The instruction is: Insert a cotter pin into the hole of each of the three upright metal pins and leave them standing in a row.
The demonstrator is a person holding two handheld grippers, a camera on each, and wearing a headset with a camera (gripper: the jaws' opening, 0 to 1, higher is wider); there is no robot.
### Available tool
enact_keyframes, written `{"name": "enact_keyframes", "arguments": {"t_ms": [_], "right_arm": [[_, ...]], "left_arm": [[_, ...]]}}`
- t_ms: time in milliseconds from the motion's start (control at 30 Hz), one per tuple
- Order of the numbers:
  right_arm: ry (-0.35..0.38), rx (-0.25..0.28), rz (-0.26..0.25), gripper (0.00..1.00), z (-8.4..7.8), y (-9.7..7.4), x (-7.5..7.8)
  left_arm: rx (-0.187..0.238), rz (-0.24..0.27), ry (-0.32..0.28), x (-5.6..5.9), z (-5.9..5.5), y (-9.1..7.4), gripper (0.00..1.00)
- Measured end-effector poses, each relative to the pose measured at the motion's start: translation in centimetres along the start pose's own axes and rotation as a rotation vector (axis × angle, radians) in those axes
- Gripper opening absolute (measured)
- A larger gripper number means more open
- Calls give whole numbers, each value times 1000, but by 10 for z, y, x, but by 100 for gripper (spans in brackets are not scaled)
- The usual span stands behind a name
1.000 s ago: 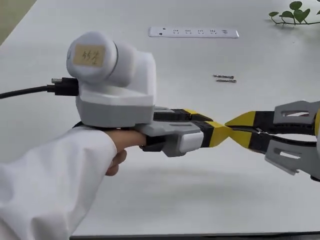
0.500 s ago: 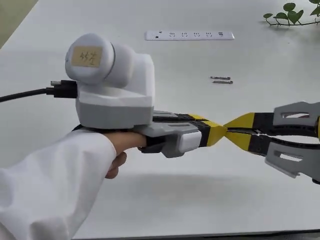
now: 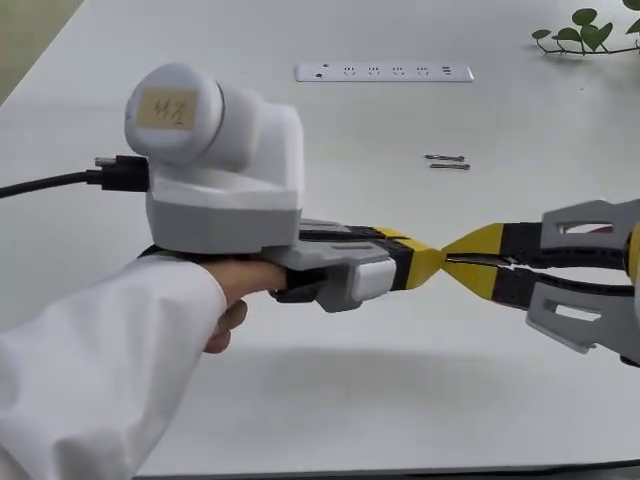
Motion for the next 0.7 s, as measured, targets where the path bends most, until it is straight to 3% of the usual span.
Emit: {"name": "enact_keyframes", "arguments": {"t_ms": [233,300,600,700], "right_arm": [[-12,1,8,0,2,2,0],[-12,3,6,0,3,2,0],[-14,15,7,0,4,2,2],[-11,23,8,0,3,3,2]], "left_arm": [[-9,0,6,-2,0,-2,0],[-1,3,47,-1,1,-3,0],[1,13,16,0,1,-6,0],[3,16,33,0,2,-7,0]]}}
Point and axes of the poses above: the centre of the closed fingertips' face, and the gripper's own axes: y roughly forward along the fingers, x roughly to its right, z roughly out of its top, the point moved 10 cm from there along -y, roughly backward along the fingers, and after that the axes turned 2 degrees about -x, right-handed, at the moved point
